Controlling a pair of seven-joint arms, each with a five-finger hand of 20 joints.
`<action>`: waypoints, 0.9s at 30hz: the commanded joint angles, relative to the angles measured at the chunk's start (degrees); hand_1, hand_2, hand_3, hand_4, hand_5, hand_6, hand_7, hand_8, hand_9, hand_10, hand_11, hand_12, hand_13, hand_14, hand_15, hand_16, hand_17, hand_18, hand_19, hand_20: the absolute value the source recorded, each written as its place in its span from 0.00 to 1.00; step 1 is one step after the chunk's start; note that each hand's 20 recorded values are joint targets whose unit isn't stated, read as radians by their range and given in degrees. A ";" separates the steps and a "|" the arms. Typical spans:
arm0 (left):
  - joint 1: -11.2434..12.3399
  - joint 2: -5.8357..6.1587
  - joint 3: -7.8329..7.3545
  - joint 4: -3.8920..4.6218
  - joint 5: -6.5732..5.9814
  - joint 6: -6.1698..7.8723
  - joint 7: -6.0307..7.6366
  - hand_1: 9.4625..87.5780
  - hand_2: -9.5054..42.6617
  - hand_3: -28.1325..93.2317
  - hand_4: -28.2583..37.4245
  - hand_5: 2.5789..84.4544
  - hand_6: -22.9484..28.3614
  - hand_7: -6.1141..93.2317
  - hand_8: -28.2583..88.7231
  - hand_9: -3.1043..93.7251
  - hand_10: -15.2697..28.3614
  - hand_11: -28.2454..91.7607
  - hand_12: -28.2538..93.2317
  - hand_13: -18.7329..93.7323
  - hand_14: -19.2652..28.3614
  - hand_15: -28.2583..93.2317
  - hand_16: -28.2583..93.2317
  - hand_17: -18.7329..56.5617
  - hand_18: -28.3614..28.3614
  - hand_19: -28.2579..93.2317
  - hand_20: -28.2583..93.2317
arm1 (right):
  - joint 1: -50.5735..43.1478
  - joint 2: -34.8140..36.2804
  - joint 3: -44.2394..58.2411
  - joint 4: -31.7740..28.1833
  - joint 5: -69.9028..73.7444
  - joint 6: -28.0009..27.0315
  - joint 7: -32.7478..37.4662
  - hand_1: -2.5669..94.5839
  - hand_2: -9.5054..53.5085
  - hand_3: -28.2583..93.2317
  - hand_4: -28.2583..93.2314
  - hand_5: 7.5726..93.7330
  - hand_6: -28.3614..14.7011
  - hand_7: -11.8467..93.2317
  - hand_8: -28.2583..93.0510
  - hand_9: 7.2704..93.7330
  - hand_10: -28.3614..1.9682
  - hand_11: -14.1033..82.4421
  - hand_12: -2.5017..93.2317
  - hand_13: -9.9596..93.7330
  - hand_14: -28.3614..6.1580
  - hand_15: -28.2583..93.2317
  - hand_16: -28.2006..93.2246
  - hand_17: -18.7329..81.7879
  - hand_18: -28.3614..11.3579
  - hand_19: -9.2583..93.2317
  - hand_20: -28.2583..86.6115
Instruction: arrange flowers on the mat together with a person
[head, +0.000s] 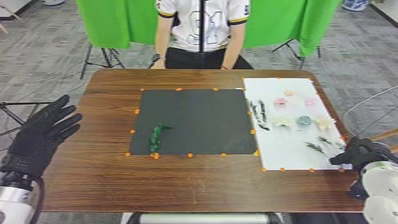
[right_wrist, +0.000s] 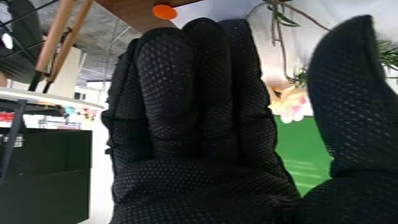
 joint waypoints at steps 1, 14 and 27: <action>0.60 -0.16 -0.04 0.22 0.14 0.57 -0.46 0.22 0.10 0.80 0.05 0.35 0.50 0.21 0.18 0.31 0.60 0.35 0.39 0.36 0.70 0.41 0.27 0.14 0.88 0.59 0.31 | 0.18 -0.11 -3.08 2.34 -3.10 -1.50 -1.54 0.49 0.00 0.70 0.00 0.69 0.66 0.45 0.23 0.77 0.57 0.63 0.39 0.75 0.55 0.78 0.45 0.52 0.24 0.83 0.54; 0.21 -0.03 0.26 0.48 0.04 0.35 -0.60 0.22 0.10 0.80 0.05 0.35 0.50 0.21 0.18 0.31 0.60 0.35 0.39 0.36 0.71 0.41 0.27 0.14 0.88 0.59 0.31 | 0.90 -1.10 -6.70 4.22 1.41 2.45 -2.40 0.53 0.00 0.80 0.00 0.79 0.69 0.52 0.34 0.86 0.64 0.72 0.44 0.81 0.56 0.86 0.49 0.57 0.20 0.91 0.57; 0.76 -0.13 -0.01 0.28 0.19 0.71 -0.55 0.22 0.10 0.80 0.05 0.35 0.50 0.21 0.18 0.31 0.60 0.35 0.39 0.36 0.70 0.41 0.27 0.14 0.88 0.58 0.31 | -0.29 -1.40 -4.87 2.26 2.25 12.20 -4.75 0.46 0.00 0.89 0.12 0.79 0.64 0.67 0.36 0.90 0.67 0.88 0.47 0.86 0.55 0.96 0.51 0.60 0.12 1.00 0.66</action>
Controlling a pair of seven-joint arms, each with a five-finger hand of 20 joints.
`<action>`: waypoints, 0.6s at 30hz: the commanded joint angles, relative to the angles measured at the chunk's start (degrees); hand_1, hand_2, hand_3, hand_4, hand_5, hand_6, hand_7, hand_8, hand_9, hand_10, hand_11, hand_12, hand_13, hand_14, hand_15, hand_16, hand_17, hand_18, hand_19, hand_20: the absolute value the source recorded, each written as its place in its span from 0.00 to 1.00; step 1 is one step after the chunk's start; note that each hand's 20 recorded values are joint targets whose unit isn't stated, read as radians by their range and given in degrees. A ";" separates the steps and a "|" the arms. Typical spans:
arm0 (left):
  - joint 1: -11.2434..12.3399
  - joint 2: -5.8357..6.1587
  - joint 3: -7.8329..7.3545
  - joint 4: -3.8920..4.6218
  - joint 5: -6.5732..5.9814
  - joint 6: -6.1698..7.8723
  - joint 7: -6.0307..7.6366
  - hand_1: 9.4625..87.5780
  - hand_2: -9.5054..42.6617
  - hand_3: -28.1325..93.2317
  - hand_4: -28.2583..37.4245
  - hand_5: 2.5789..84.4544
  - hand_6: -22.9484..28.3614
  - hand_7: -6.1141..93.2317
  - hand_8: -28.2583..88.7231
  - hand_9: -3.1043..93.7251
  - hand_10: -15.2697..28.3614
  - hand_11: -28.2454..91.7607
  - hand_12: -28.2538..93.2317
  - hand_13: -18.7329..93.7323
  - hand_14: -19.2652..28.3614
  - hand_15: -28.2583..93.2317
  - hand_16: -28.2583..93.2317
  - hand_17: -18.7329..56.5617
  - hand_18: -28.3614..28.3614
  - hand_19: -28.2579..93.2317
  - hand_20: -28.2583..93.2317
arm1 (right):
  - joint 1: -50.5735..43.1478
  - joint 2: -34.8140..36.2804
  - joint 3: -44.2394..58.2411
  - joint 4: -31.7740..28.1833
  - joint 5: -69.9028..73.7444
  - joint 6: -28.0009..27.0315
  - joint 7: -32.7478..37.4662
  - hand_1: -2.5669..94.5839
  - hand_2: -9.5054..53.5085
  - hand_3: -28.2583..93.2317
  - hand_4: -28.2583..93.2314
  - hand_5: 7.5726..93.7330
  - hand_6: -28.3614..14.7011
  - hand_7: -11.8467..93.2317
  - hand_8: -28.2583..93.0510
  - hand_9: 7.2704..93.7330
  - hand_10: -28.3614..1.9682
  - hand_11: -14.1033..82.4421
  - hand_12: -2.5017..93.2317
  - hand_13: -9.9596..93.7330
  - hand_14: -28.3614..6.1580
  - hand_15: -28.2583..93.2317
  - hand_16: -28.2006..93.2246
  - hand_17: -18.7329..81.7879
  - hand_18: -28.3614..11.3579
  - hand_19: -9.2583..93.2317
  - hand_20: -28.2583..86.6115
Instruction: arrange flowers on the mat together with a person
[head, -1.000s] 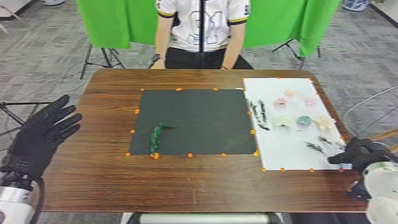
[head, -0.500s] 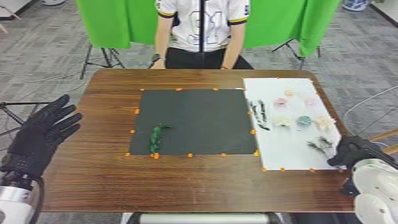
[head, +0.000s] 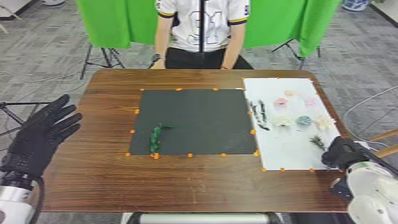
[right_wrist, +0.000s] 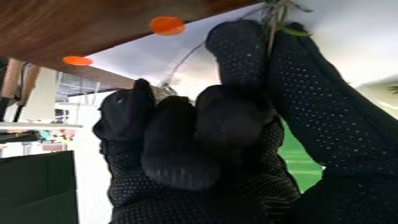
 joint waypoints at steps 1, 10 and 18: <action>0.98 -0.32 -0.07 0.22 0.23 0.59 -0.49 0.22 0.10 0.80 0.05 0.35 0.50 0.21 0.18 0.31 0.60 0.35 0.39 0.36 0.70 0.41 0.27 0.14 0.88 0.58 0.31 | -2.41 -0.81 0.07 -0.85 -0.87 5.35 -2.33 0.46 0.00 0.89 0.13 0.79 0.63 0.68 0.36 0.91 0.66 0.89 0.46 0.86 0.55 0.97 0.51 0.60 0.12 1.00 0.66; 0.94 -0.30 -0.15 0.23 0.40 0.47 -0.67 0.22 0.11 0.80 0.05 0.35 0.50 0.21 0.18 0.31 0.60 0.35 0.39 0.36 0.70 0.41 0.27 0.14 0.88 0.58 0.31 | -1.78 -0.30 1.18 -4.71 -2.49 10.38 -2.55 0.44 0.00 0.90 0.17 0.80 0.62 0.70 0.37 0.92 0.66 0.91 0.46 0.87 0.55 0.98 0.51 0.62 0.12 1.00 0.68; 1.70 -0.39 -0.64 -0.24 0.51 0.91 -0.75 0.22 0.11 0.80 0.05 0.35 0.50 0.21 0.18 0.31 0.60 0.35 0.39 0.36 0.70 0.41 0.27 0.14 0.88 0.58 0.31 | 4.39 0.56 -0.35 -8.59 1.06 9.98 -3.63 0.42 0.00 0.92 0.19 0.82 0.63 0.69 0.38 0.94 0.67 0.91 0.46 0.89 0.56 0.98 0.51 0.64 0.11 1.00 0.70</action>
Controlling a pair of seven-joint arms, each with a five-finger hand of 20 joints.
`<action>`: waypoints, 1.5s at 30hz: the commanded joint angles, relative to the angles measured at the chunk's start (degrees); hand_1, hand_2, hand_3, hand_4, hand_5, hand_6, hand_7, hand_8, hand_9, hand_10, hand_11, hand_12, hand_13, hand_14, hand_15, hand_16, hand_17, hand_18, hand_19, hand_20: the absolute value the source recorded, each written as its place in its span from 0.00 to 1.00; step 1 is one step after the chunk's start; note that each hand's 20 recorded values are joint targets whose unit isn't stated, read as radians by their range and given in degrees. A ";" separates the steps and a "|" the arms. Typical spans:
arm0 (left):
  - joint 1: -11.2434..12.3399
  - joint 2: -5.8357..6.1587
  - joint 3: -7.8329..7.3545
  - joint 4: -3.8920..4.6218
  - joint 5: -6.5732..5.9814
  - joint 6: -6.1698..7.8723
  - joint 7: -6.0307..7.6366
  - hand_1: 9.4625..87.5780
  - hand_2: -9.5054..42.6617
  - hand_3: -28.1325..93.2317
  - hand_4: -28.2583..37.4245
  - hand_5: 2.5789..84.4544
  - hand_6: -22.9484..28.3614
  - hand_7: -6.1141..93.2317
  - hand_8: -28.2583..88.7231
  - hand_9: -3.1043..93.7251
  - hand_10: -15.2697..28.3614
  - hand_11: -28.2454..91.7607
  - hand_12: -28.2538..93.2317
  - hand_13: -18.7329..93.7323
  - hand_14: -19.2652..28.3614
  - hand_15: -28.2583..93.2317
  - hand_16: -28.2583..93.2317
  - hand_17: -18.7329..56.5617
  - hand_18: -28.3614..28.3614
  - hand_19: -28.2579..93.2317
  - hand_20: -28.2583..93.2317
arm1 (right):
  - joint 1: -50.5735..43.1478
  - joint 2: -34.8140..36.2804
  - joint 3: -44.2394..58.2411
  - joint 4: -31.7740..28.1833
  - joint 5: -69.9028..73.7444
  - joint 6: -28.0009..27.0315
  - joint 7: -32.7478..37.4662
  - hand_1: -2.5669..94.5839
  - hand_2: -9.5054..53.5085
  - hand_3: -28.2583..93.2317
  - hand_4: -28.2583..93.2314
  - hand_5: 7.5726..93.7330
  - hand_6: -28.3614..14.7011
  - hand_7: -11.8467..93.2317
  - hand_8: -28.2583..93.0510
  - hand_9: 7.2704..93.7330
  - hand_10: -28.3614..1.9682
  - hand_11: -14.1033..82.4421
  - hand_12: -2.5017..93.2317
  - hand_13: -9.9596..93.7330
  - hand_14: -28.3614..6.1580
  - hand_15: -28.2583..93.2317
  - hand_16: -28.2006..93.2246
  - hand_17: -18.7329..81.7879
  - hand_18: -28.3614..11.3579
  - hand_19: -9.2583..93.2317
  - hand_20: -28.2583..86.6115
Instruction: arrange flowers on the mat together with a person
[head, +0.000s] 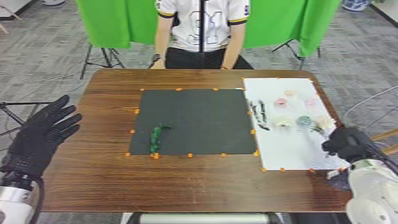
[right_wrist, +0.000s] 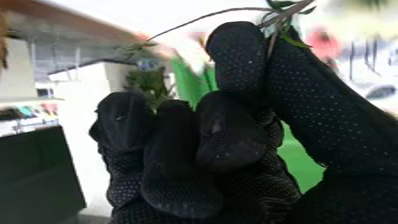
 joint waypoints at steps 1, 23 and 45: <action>1.79 -0.41 -0.75 -0.40 0.37 1.01 -0.70 0.22 0.11 0.80 0.05 0.35 0.50 0.21 0.18 0.31 0.60 0.35 0.39 0.36 0.70 0.41 0.27 0.14 0.88 0.58 0.31 | 7.99 1.11 -2.35 -3.78 3.66 -0.68 -2.21 0.42 0.00 0.92 0.19 0.82 0.63 0.69 0.38 0.94 0.67 0.91 0.46 0.89 0.56 0.98 0.51 0.64 0.11 1.00 0.70; 2.12 0.00 0.18 -0.58 0.42 1.48 -1.79 0.21 0.11 0.81 0.05 0.35 0.50 0.20 0.18 0.31 0.60 0.35 0.39 0.36 0.70 0.41 0.27 0.14 0.88 0.58 0.31 | 42.97 -11.29 -39.79 13.10 15.86 -19.48 -6.50 0.42 0.00 0.91 0.18 0.83 0.66 0.67 0.38 0.95 0.69 0.89 0.46 0.90 0.57 0.97 0.51 0.65 0.11 1.00 0.70; 0.62 1.07 0.93 0.59 0.36 -0.36 -3.04 0.22 0.11 0.81 0.05 0.35 0.50 0.21 0.18 0.31 0.60 0.35 0.39 0.36 0.70 0.41 0.27 0.14 0.88 0.58 0.31 | 44.20 -17.79 -51.73 19.90 -2.25 -19.94 -5.56 0.41 0.05 0.90 0.16 0.85 0.68 0.64 0.38 0.96 0.69 0.87 0.46 0.91 0.59 0.96 0.51 0.67 0.11 1.00 0.70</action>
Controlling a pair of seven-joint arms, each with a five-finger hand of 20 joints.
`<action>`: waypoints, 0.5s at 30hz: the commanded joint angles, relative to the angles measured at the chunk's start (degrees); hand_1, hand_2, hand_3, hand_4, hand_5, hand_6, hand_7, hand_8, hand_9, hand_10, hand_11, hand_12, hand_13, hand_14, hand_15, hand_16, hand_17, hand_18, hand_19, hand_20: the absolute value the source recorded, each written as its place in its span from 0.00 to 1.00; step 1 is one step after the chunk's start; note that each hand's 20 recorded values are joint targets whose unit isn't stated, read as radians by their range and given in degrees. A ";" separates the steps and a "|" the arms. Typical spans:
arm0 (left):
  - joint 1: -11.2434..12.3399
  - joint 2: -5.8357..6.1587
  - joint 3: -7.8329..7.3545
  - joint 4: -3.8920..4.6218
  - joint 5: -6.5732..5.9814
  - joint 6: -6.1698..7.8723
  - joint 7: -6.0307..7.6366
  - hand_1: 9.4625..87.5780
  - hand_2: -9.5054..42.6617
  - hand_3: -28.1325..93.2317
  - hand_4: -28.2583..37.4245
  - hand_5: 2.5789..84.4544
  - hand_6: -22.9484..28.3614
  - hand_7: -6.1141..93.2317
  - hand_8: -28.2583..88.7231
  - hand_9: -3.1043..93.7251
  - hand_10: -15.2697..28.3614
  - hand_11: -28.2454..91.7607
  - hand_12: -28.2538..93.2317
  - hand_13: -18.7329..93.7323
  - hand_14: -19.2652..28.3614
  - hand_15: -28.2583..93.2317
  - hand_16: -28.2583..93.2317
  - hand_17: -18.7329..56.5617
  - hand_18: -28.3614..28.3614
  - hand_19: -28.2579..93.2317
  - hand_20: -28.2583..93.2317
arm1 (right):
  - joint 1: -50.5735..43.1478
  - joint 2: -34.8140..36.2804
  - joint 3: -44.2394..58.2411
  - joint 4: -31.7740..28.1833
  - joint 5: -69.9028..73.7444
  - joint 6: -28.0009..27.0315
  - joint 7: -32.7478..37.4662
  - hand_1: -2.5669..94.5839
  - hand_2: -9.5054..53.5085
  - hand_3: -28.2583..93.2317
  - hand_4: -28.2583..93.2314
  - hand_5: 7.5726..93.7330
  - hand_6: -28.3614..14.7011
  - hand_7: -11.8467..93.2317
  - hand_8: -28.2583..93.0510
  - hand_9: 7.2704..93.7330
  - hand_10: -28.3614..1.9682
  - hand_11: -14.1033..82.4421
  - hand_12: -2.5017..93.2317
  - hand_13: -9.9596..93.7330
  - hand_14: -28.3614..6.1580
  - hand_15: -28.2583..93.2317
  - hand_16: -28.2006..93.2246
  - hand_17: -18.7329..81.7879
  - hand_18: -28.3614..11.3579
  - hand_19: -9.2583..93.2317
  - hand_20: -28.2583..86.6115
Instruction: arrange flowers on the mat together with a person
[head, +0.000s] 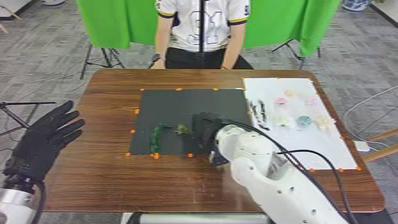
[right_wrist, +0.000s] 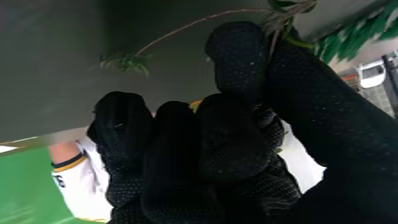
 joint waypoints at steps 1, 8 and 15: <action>-0.85 0.56 0.99 0.88 0.25 -1.06 -1.44 0.22 0.11 0.81 0.05 0.35 0.50 0.21 0.18 0.31 0.60 0.35 0.39 0.36 0.70 0.41 0.27 0.14 0.88 0.58 0.31 | -0.05 -3.63 -2.10 2.19 -3.25 -0.04 0.95 0.41 0.06 0.90 0.16 0.85 0.69 0.64 0.38 0.96 0.70 0.87 0.46 0.91 0.59 0.96 0.50 0.67 0.11 1.00 0.69; -1.09 0.57 1.26 1.08 0.30 -1.22 -1.90 0.22 0.11 0.81 0.05 0.35 0.50 0.21 0.18 0.31 0.60 0.35 0.39 0.36 0.70 0.41 0.27 0.14 0.88 0.58 0.31 | 0.08 -5.87 -2.87 4.17 -4.62 -0.73 3.17 0.40 0.08 0.90 0.16 0.87 0.71 0.63 0.37 0.97 0.71 0.86 0.46 0.93 0.60 0.95 0.50 0.68 0.11 1.00 0.70; -1.39 0.82 1.55 1.22 0.30 -1.45 -1.99 0.22 0.11 0.81 0.05 0.35 0.50 0.21 0.18 0.31 0.60 0.35 0.39 0.36 0.70 0.41 0.27 0.14 0.88 0.58 0.31 | -0.25 -7.27 -2.89 6.04 -3.41 1.46 5.23 0.37 0.12 0.91 0.14 0.90 0.71 0.61 0.31 0.99 0.72 0.84 0.46 0.94 0.61 0.95 0.50 0.69 0.11 1.00 0.70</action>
